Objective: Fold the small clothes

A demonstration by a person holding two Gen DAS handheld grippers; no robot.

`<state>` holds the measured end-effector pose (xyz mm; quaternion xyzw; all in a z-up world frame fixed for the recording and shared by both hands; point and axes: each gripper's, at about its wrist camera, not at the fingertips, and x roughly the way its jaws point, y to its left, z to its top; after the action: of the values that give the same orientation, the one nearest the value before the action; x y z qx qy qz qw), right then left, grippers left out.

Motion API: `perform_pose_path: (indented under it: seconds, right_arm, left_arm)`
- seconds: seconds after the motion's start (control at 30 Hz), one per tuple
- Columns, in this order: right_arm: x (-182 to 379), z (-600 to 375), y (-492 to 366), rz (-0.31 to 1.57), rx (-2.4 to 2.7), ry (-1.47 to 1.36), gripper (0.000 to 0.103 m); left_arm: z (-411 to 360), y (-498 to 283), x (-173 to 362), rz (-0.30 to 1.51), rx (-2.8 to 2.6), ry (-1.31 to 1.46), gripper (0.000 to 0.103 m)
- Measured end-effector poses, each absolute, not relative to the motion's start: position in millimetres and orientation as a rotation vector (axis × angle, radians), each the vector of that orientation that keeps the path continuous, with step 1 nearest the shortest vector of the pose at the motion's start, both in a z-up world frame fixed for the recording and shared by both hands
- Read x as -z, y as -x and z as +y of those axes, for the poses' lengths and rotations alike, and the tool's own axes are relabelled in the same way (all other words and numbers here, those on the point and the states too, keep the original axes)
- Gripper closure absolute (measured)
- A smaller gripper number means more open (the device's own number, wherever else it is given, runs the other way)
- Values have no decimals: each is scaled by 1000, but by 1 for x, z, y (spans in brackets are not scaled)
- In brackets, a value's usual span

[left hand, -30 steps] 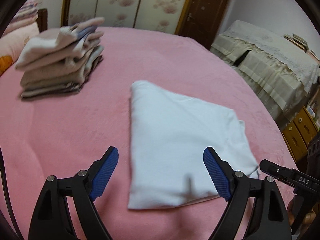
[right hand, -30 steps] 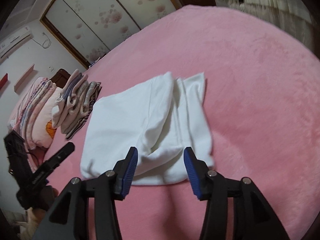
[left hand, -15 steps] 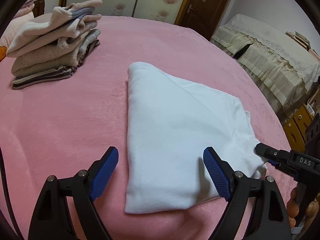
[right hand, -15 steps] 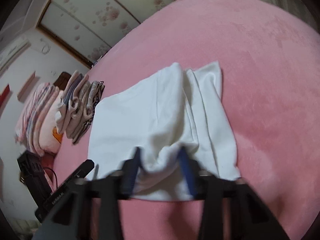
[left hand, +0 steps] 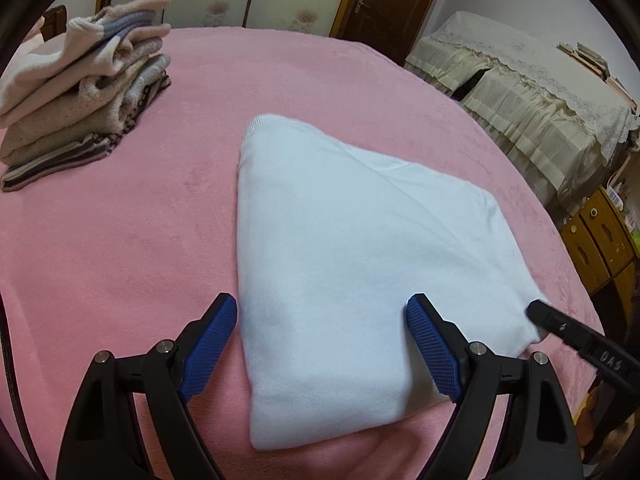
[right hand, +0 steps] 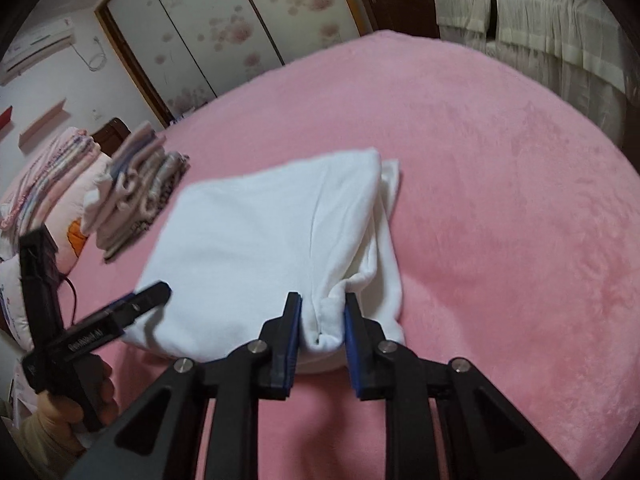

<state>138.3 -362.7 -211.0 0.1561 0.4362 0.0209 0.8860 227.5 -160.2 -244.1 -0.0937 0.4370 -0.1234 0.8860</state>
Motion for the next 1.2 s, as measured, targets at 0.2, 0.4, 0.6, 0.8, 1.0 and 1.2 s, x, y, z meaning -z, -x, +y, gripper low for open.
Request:
perform_pose_path:
  seconds: [0.2, 0.4, 0.6, 0.8, 1.0, 1.2]
  right_arm:
    - [215, -371, -136, 927, 34, -333, 51]
    - [202, -378, -136, 927, 49, -308, 45]
    - [187, -379, -131, 906, 53, -281, 44]
    - [174, -372, -126, 893, 36, -272, 43]
    - [155, -363, -118, 862, 23, -264, 39]
    - [134, -353, -106, 826, 6, -232, 34]
  left_arm:
    - [-159, -227, 251, 941, 258, 186, 14]
    - [-156, -224, 243, 945, 262, 160, 13]
    - [-152, -217, 222, 937, 245, 144, 2]
    - [-148, -210, 195, 924, 212, 147, 1]
    - [-147, -197, 169, 904, 180, 135, 1]
    - [-145, -178, 144, 875, 165, 148, 0]
